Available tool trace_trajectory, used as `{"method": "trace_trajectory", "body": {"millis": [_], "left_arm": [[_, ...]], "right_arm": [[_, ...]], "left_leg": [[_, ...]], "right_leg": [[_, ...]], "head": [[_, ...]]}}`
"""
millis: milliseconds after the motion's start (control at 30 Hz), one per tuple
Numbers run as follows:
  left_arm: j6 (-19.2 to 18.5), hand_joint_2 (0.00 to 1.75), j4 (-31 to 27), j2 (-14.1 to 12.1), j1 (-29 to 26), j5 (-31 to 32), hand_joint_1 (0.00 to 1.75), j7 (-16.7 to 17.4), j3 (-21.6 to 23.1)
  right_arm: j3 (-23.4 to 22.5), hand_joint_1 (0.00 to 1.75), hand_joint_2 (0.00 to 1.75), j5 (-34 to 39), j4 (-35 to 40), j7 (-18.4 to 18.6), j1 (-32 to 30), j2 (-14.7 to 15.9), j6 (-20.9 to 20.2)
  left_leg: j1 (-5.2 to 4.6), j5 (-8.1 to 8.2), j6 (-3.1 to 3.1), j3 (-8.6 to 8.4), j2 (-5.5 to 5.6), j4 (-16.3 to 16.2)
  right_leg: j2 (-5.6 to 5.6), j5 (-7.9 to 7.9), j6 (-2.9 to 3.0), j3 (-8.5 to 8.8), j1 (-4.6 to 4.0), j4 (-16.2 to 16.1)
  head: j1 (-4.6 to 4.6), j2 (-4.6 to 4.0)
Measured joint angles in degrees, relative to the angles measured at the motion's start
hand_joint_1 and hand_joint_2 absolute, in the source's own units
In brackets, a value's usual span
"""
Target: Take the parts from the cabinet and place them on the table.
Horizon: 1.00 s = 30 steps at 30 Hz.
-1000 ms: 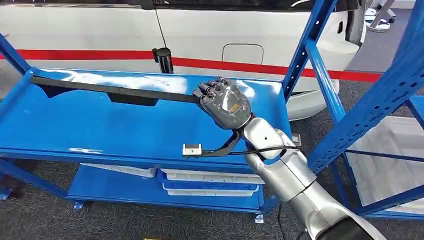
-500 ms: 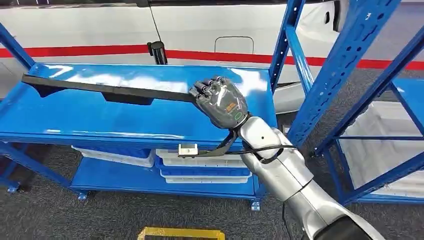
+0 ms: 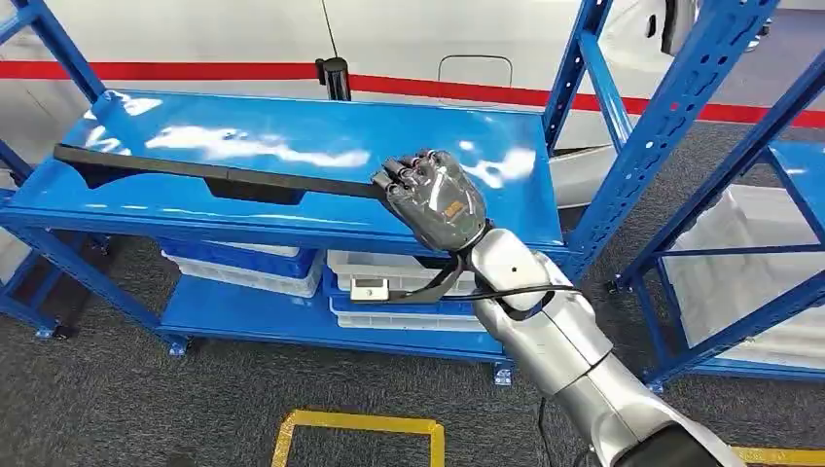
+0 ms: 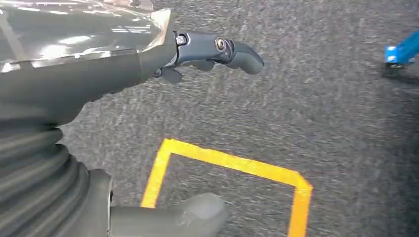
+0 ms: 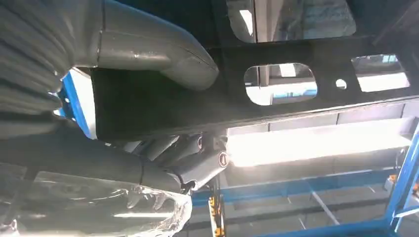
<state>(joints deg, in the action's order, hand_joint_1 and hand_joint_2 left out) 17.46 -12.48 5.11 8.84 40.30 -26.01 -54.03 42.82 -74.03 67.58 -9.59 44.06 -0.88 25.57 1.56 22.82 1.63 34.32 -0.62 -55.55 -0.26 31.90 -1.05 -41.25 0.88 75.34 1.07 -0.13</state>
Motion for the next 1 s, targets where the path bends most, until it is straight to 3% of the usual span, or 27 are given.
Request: {"method": "trace_trajectory", "body": {"millis": [33, 67, 100, 133, 167, 200, 267, 300, 333, 367, 433, 467, 500, 533, 600, 633, 667, 700, 767, 800, 833, 867, 900, 933, 967, 1000], "left_arm": [[0.00, 1.75, 0.00, 0.04, 0.00, 0.00, 0.00, 0.02, 0.04], [0.00, 1.75, 0.00, 0.11, 0.00, -0.02, 0.00, 0.02, 0.09], [0.00, 1.75, 0.00, 0.11, 0.00, -0.04, 0.00, 0.02, 0.09], [0.00, 1.75, 0.00, 0.07, 0.00, -0.11, 0.00, 0.02, 0.09], [0.02, 1.75, -0.02, -0.02, -0.03, -0.15, 0.00, 0.02, 0.09], [0.04, 1.75, -0.02, -0.04, -0.08, -0.15, 0.00, 0.00, 0.09], [0.07, 1.75, 0.00, -0.13, -0.20, -0.24, 0.00, -0.11, 0.07], [0.07, 1.75, 0.00, -0.11, -0.36, -0.28, 0.00, -0.13, 0.06], [0.07, 1.75, 0.00, -0.15, -0.44, -0.28, 0.00, -0.22, 0.07], [0.07, 1.75, 0.00, -0.13, -0.52, -0.28, 0.00, -0.31, 0.07], [0.07, 1.75, 0.00, -0.24, -0.53, -0.42, 0.00, -0.42, 0.06], [0.07, 1.75, 0.00, -0.28, -0.54, -0.46, 0.00, -0.44, 0.07], [0.07, 1.75, 0.00, -0.28, -0.62, -0.55, 0.00, -0.46, 0.06], [0.07, 1.75, 0.00, -0.28, -0.66, -0.66, 0.00, -0.53, 0.07], [0.09, 1.75, 0.00, -0.28, -0.66, -0.76, 0.00, -0.76, 0.07], [0.11, 1.75, 0.00, -0.35, -0.62, -0.87, 0.00, -0.94, 0.04], [0.11, 1.75, -0.02, -0.39, -0.59, -1.03, 0.00, -1.03, 0.04], [0.15, 1.75, -0.02, -0.39, -0.60, -1.27, 0.00, -1.14, 0.04], [0.22, 1.75, 0.00, -0.44, -0.83, -1.33, 0.00, -1.36, -0.02], [0.28, 1.75, 0.00, -0.42, -0.95, -1.38, 0.00, -1.42, -0.11], [0.28, 1.75, 0.00, -0.33, -0.98, -1.44, 0.00, -1.42, -0.20], [0.28, 1.75, 0.00, -0.31, -0.92, -1.42, 0.00, -1.44, -0.22], [0.28, 1.75, 0.00, -0.30, -0.94, -1.42, 0.00, -1.50, -0.20], [0.28, 1.75, 0.00, -0.35, -0.96, -1.42, 0.00, -1.51, -0.20], [0.33, 1.75, 0.00, -0.31, -1.00, -1.42, 0.00, -1.51, -0.22], [0.31, 1.75, 0.00, -0.31, -1.01, -1.42, 0.00, -1.51, -0.22]], "right_arm": [[0.00, 1.73, 1.75, 0.04, 0.00, 0.04, -0.12, 0.07, 0.00], [0.00, 1.73, 1.75, 0.06, 0.00, 0.04, -0.17, 0.09, -0.07], [0.00, 1.73, 1.75, 0.13, 0.00, 0.04, -0.16, 0.09, -0.13], [0.00, 1.73, 1.75, 0.37, 0.02, 0.04, -0.16, 0.00, -0.22], [-0.02, 1.73, 1.75, 0.63, 0.02, -0.04, -0.16, -0.32, -0.55], [-0.11, 1.73, 1.75, 0.87, 0.00, -0.09, -0.18, -0.35, -0.68], [-0.07, 1.73, 1.75, 1.38, 0.00, -0.42, -0.22, -0.50, -0.72], [-0.07, 1.73, 1.75, 1.75, -0.02, -0.44, -0.26, -0.52, -0.72], [-0.07, 1.73, 1.75, 2.34, -0.07, -0.65, -0.26, -0.70, -0.72], [-0.11, 1.73, 1.75, 3.02, -0.07, -0.83, -0.29, -0.79, -0.72], [-0.09, 1.73, 1.75, 4.37, -0.07, -1.69, -0.54, -0.85, -0.72], [-0.09, 1.73, 1.75, 5.52, -0.07, -2.33, -0.80, -0.85, -0.89], [-0.07, 1.73, 1.75, 6.58, -0.07, -2.95, -1.08, -0.85, -1.49], [-0.04, 1.73, 1.75, 7.65, -0.07, -3.54, -1.25, -0.85, -2.16], [0.00, 1.73, 1.75, 8.91, 0.04, -4.39, -1.37, -0.85, -2.45], [-0.02, 1.73, 1.75, 9.31, 0.30, -4.57, -1.33, -0.94, -2.45], [-0.09, 1.73, 1.75, 9.51, 0.72, -4.70, -1.28, -0.98, -2.45], [-0.02, 1.73, 1.75, 9.57, 0.94, -4.81, -1.23, -1.07, -2.45], [0.11, 1.73, 1.75, 9.20, 1.53, -4.81, -1.16, -1.20, -2.43], [0.15, 1.73, 1.75, 8.98, 1.82, -4.81, -1.24, -1.11, -2.43], [0.15, 1.73, 1.75, 8.94, 1.81, -4.81, -1.18, -0.94, -2.43], [0.17, 1.73, 1.75, 8.87, 1.86, -4.81, -1.22, -0.89, -2.43], [0.17, 1.73, 1.75, 8.83, 1.97, -4.81, -1.18, -0.76, -2.43], [0.17, 1.73, 1.75, 8.78, 2.10, -4.81, -1.23, -0.65, -2.43], [0.24, 1.73, 1.75, 8.72, 2.14, -4.83, -1.29, -0.57, -2.43], [0.26, 1.73, 1.75, 8.72, 2.19, -4.83, -1.36, -0.50, -2.43]], "left_leg": [[0.12, -0.64, -0.23, 0.95, -0.03, -0.09], [0.29, -1.26, -0.58, 1.97, -0.04, -0.31], [0.45, -1.76, -0.99, 2.87, -0.04, -0.72], [0.44, -2.11, -1.50, 3.59, -0.02, -1.40], [0.21, -2.41, -1.93, 4.55, 0.05, -1.95], [0.09, -2.97, -2.44, 4.62, 0.01, -2.05], [0.17, -4.04, -2.75, 4.86, 0.07, -1.79], [0.50, -4.35, -3.09, 5.08, 0.06, -1.86], [0.79, -1.93, -3.24, 5.71, 0.10, -2.90], [0.77, 1.67, -3.25, 6.40, 0.13, -5.32], [0.71, 8.29, -3.47, 8.72, 0.42, -14.58], [0.71, 9.56, -3.52, 9.36, 0.47, -18.27], [0.71, 9.18, -3.40, 9.10, 0.47, -20.12], [0.71, 7.77, -3.25, 7.83, 0.48, -19.65], [0.68, 4.51, -2.69, 2.43, 0.50, -13.48], [0.64, 4.93, -2.27, -2.05, 0.56, -7.87], [0.18, 7.03, -2.06, -4.90, 0.64, -3.33], [0.03, 7.01, -1.93, -4.77, 0.73, -3.00], [-0.67, 6.33, -1.02, -4.18, 0.79, -2.73], [-0.75, 5.17, -0.38, -3.81, 0.70, -2.00], [-0.05, 4.48, 0.00, -3.61, 0.40, -1.52], [-0.44, 3.79, 0.03, -3.14, 0.18, -1.42], [-0.43, 3.14, 0.65, -2.16, 0.23, -1.24], [-0.44, 2.33, 0.80, -1.23, 0.14, -1.24], [-0.51, 1.47, 0.82, -0.16, 0.11, -1.25], [-0.60, 0.67, 0.79, 0.94, 0.09, -1.28]], "right_leg": [[0.00, -1.58, -0.91, 1.48, 0.29, -0.98], [-0.01, -3.39, -1.80, 3.99, 0.56, -4.03], [-0.02, -4.35, -2.32, 7.14, 0.86, -8.34], [-0.01, -3.46, -2.25, 10.85, 1.19, -13.54], [0.21, -1.42, -1.86, 13.88, 0.32, -17.76], [0.43, -1.06, -1.21, 12.99, -0.01, -17.87], [0.38, -1.54, -0.46, 12.41, 0.05, -17.17], [0.26, -2.11, 0.38, 11.40, 0.57, -17.24], [0.05, -2.76, 1.11, 11.49, 0.71, -17.22], [0.04, -3.43, 1.97, 10.80, 0.57, -17.21], [0.03, -4.96, 2.56, 9.03, 0.02, -17.13], [0.04, -5.58, 2.63, 8.19, -0.22, -17.08], [0.04, -6.29, 2.61, 7.31, -0.39, -17.07], [0.05, -6.91, 2.55, 6.51, -0.52, -17.05], [0.10, -8.11, 2.26, 5.06, -0.67, -17.04], [0.15, -8.72, 2.04, 4.69, -0.70, -16.93], [0.20, -9.13, 1.49, 4.19, -1.05, -16.92], [0.00, -9.61, 1.14, 4.23, -0.85, -17.09], [-0.19, -10.72, 0.26, 4.12, -0.48, -17.51], [-0.11, -11.51, -0.40, 3.70, -0.83, -17.98], [-0.13, -11.30, -0.45, 3.45, -0.90, -17.62], [-0.06, -10.08, -0.28, 2.95, -0.63, -17.05], [0.06, -7.28, 0.33, 1.88, -0.82, -15.18], [0.10, -3.74, 0.90, 0.79, -0.56, -11.70], [0.11, -0.48, 1.19, -0.02, -0.51, -7.25], [0.10, 1.40, 1.08, -0.52, -0.50, -3.10]], "head": [[-0.04, 0.00], [-0.04, 0.00], [-0.02, 0.00], [-0.11, 0.00], [-0.18, 0.00], [0.07, 0.00], [0.06, 0.00], [0.17, 0.00], [0.15, 0.00], [0.28, 0.00], [0.37, 0.00], [0.39, 0.00], [0.37, 0.00], [0.35, 0.00], [0.35, 0.00], [0.44, 0.00], [0.37, 0.00], [0.13, 0.00], [0.53, 0.00], [0.37, 0.00], [0.35, 0.00], [0.39, 0.00], [0.16, 0.00], [-0.13, 0.00], [-0.31, 0.00], [-0.17, 0.00]]}}
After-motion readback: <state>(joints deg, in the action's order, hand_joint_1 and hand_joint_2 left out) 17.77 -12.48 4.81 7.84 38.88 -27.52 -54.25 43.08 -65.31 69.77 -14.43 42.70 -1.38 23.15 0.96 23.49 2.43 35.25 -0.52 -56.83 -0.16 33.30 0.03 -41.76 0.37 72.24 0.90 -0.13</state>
